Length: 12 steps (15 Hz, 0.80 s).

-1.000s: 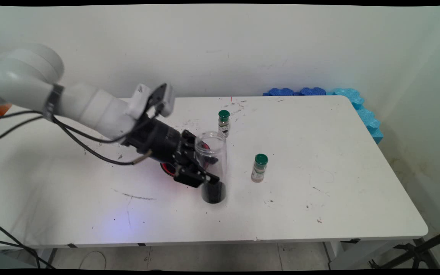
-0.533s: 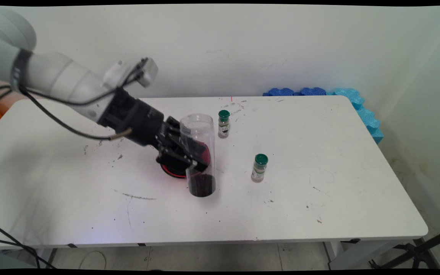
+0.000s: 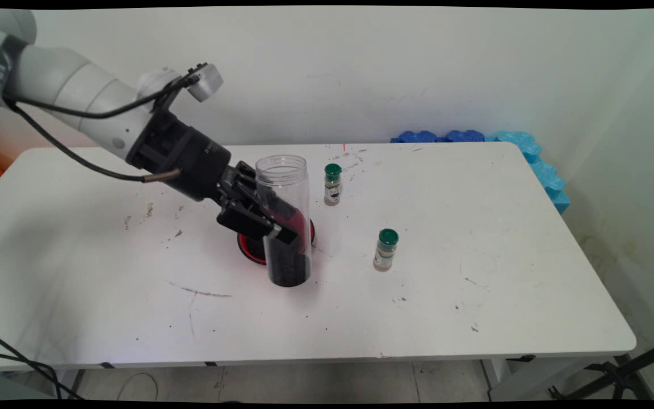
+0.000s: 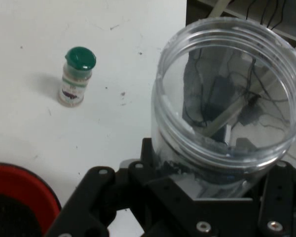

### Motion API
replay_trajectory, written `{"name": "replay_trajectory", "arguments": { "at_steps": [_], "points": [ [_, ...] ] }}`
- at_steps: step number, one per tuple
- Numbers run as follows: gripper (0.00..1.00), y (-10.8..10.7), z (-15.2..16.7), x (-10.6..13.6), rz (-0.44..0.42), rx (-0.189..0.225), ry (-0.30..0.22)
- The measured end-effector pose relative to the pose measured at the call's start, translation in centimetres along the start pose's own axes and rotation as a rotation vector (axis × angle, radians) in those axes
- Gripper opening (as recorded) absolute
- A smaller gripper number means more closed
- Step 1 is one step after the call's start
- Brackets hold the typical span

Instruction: Pour the black seasoning powder in the red bowl

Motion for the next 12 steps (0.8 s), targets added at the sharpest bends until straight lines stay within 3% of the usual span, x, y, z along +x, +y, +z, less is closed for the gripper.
{"name": "replay_trajectory", "arguments": {
  "at_steps": [7, 12],
  "points": [
    [0.00, -0.5, -1.2, 0.1, -0.121, -0.025, -0.029],
    [0.00, -1.6, -1.3, 0.1, -0.319, -0.033, -0.024]
  ]
}}
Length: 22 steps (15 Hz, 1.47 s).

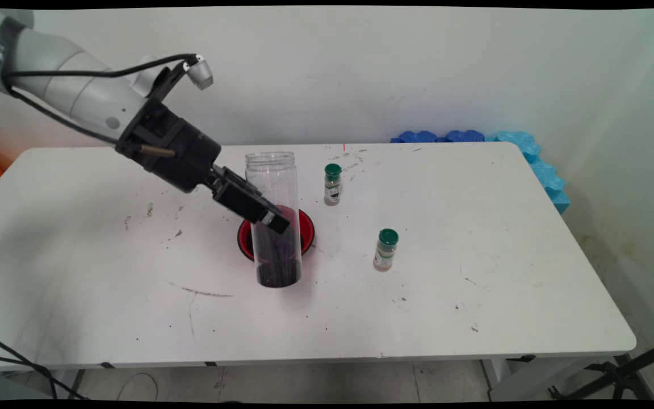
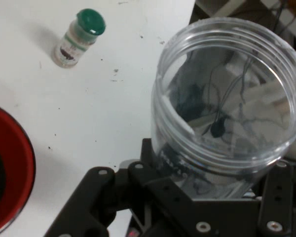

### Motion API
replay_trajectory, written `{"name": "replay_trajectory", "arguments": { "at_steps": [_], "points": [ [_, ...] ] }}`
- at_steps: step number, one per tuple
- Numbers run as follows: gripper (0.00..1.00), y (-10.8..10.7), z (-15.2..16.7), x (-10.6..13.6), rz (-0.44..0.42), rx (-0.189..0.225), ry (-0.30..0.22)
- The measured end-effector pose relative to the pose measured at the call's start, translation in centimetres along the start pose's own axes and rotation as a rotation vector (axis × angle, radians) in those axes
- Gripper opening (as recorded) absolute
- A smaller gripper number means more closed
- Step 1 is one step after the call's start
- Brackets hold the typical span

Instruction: Pour the black seasoning powder in the red bowl

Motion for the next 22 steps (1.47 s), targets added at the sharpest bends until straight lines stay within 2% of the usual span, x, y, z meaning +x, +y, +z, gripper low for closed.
{"name": "replay_trajectory", "arguments": {
  "at_steps": [5, 11, 15, 22],
  "points": [
    [0.00, -1.2, 0.1, 0.3, -0.250, -0.009, 0.030],
    [0.00, -2.4, 0.3, 0.3, -0.615, -0.045, 0.058],
    [0.00, -2.8, 0.5, 0.3, -0.793, -0.075, 0.066],
    [0.00, -3.7, 0.9, 0.1, -1.049, -0.120, 0.060]
  ]
}}
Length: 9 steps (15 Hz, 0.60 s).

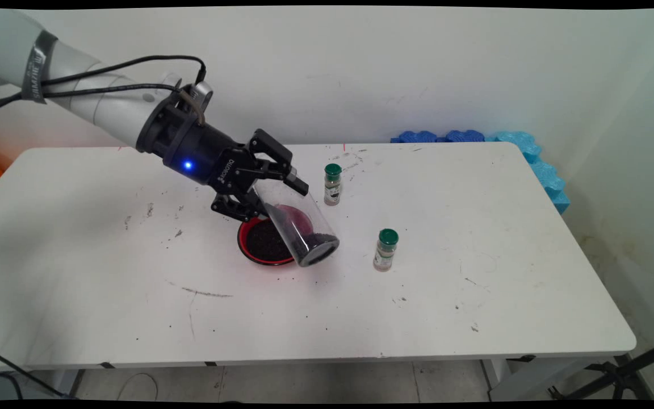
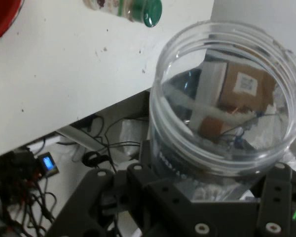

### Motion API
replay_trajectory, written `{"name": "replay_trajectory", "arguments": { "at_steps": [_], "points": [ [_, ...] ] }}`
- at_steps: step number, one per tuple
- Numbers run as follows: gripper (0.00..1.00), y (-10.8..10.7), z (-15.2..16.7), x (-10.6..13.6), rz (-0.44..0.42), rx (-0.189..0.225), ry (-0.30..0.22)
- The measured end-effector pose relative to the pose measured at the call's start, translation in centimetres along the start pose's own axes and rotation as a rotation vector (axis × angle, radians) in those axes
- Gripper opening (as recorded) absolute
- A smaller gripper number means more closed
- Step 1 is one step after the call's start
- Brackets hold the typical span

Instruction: Pour the black seasoning powder in the red bowl

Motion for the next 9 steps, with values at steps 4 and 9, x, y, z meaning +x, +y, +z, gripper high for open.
{"name": "replay_trajectory", "arguments": {
  "at_steps": [4, 9],
  "points": [
    [0.00, -0.5, 0.2, 0.4, -0.135, -0.014, -0.013],
    [0.00, -1.2, 0.6, 1.0, -0.348, -0.017, -0.026]
  ]
}}
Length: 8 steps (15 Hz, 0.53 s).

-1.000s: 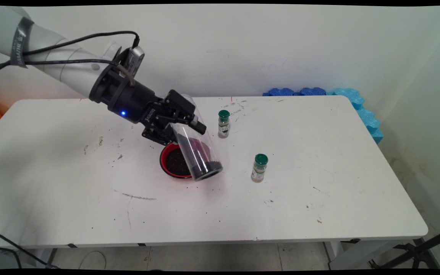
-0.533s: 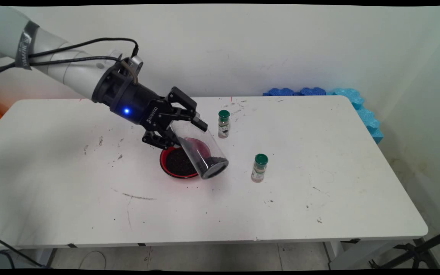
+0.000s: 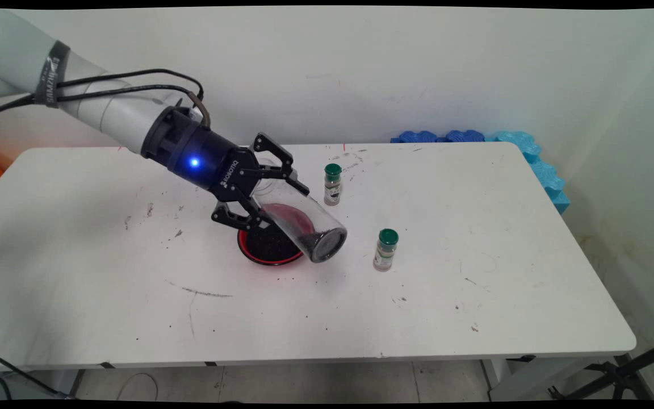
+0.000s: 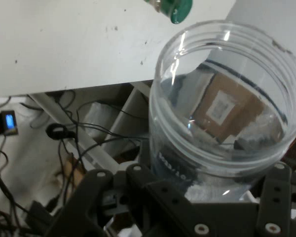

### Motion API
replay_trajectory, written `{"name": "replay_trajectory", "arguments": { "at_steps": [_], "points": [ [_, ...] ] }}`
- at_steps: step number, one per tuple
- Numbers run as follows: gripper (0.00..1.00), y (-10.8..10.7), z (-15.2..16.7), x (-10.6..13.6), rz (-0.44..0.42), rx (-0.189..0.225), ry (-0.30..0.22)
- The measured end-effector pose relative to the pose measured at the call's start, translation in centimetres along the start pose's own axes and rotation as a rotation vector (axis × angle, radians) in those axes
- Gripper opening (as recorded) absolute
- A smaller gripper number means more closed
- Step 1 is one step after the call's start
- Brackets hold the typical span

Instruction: Pour the black seasoning powder in the red bowl

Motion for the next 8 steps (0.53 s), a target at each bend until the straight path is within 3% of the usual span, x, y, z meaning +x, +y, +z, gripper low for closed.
{"name": "replay_trajectory", "arguments": {
  "at_steps": [4, 8],
  "points": [
    [0.00, -0.2, 0.3, 0.9, -0.194, -0.021, -0.004],
    [0.00, -0.2, 0.5, 1.4, -0.326, -0.042, -0.012]
  ]
}}
